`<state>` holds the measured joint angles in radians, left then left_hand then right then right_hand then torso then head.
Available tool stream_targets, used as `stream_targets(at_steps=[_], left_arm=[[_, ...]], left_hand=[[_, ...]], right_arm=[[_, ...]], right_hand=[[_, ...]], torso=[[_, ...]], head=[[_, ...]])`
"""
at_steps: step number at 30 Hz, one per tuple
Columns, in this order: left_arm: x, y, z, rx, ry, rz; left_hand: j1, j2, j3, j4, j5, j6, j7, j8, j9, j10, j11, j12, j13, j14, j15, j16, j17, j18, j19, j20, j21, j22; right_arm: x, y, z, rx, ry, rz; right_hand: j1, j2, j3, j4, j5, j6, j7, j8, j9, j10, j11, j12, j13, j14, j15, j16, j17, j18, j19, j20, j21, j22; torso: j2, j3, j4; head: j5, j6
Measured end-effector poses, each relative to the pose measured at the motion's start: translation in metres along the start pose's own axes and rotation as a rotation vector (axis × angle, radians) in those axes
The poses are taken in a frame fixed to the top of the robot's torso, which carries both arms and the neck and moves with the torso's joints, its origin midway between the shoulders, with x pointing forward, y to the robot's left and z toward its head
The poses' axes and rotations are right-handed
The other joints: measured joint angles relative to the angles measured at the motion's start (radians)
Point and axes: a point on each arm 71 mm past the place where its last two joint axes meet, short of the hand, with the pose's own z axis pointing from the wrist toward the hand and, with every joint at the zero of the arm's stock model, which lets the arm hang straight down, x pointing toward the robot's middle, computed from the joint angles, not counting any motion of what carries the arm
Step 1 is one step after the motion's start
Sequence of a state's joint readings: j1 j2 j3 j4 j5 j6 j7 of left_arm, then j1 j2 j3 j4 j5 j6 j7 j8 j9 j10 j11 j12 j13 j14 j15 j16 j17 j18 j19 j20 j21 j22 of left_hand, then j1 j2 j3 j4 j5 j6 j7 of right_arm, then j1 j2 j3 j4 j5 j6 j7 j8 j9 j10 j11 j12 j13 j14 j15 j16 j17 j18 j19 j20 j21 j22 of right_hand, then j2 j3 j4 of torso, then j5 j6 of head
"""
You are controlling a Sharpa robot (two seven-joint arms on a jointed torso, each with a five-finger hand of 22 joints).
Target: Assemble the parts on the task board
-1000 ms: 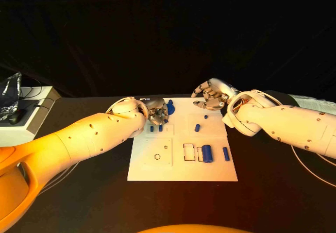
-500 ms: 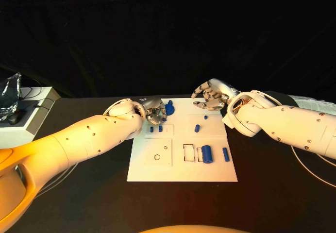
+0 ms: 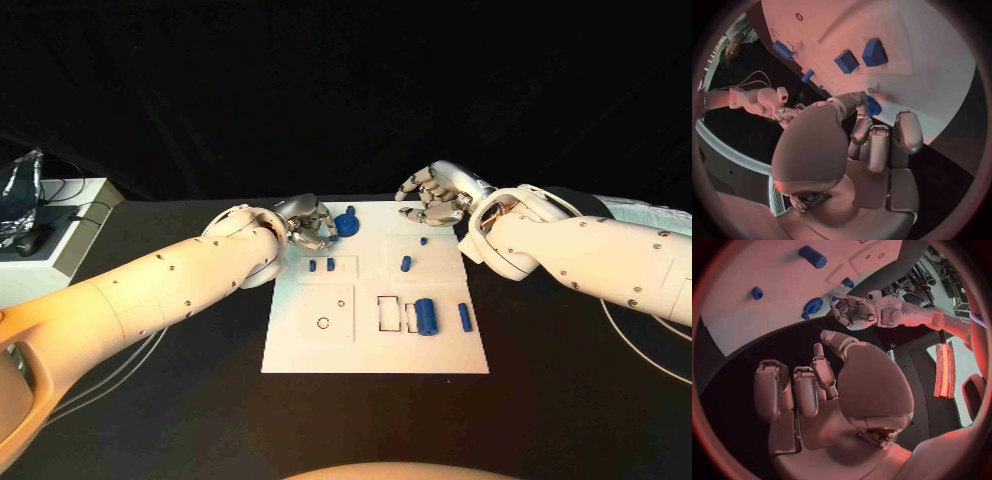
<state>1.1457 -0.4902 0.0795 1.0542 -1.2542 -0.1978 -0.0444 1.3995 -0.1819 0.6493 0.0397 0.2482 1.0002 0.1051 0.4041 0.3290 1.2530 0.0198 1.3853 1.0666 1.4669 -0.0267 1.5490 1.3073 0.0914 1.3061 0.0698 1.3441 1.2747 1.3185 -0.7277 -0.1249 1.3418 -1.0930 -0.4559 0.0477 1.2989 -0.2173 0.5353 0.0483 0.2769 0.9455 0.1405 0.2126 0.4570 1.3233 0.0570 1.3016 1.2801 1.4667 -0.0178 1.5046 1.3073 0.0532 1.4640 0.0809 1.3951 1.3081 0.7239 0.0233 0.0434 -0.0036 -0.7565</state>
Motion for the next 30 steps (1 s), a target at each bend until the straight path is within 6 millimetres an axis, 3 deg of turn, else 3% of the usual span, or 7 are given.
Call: stream_targets(at_steps=[14, 30], left_arm=[[0.000, 0.015, -0.009, -0.019, 0.015, -0.105], [0.000, 0.022, -0.014, -0.006, 0.011, -0.210]], left_hand=[[-0.013, -0.005, 0.008, -0.008, 0.000, 0.003, -0.005, 0.000, 0.000, 0.020, -0.006, 0.014, 0.030, 0.000, -0.007, 0.000, 0.001, 0.000, 0.000, 0.000, 0.004, 0.003], [-0.024, -0.008, 0.007, -0.008, 0.000, 0.004, -0.007, 0.000, 0.000, 0.032, -0.011, 0.020, 0.048, 0.000, -0.007, 0.000, 0.001, 0.000, 0.003, -0.003, 0.004, 0.006]], right_arm=[[0.000, -0.001, 0.000, 0.001, -0.001, -0.001], [0.000, -0.001, 0.000, 0.002, -0.001, -0.001]], right_hand=[[-0.004, -0.004, -0.004, 0.004, 0.000, 0.000, 0.000, 0.000, 0.000, 0.000, 0.000, 0.004, 0.002, 0.000, 0.000, 0.000, 0.000, 0.000, 0.000, 0.000, 0.000, 0.000], [-0.004, -0.004, -0.004, 0.004, 0.000, 0.000, 0.000, 0.000, 0.000, 0.000, 0.000, 0.004, 0.002, 0.000, 0.000, 0.000, 0.000, 0.000, 0.000, 0.000, 0.000, 0.000]], torso=[[-0.001, -0.0007, 0.0006], [0.000, 0.0012, -0.0018]], head=[[0.004, -0.004], [0.007, -0.004]])
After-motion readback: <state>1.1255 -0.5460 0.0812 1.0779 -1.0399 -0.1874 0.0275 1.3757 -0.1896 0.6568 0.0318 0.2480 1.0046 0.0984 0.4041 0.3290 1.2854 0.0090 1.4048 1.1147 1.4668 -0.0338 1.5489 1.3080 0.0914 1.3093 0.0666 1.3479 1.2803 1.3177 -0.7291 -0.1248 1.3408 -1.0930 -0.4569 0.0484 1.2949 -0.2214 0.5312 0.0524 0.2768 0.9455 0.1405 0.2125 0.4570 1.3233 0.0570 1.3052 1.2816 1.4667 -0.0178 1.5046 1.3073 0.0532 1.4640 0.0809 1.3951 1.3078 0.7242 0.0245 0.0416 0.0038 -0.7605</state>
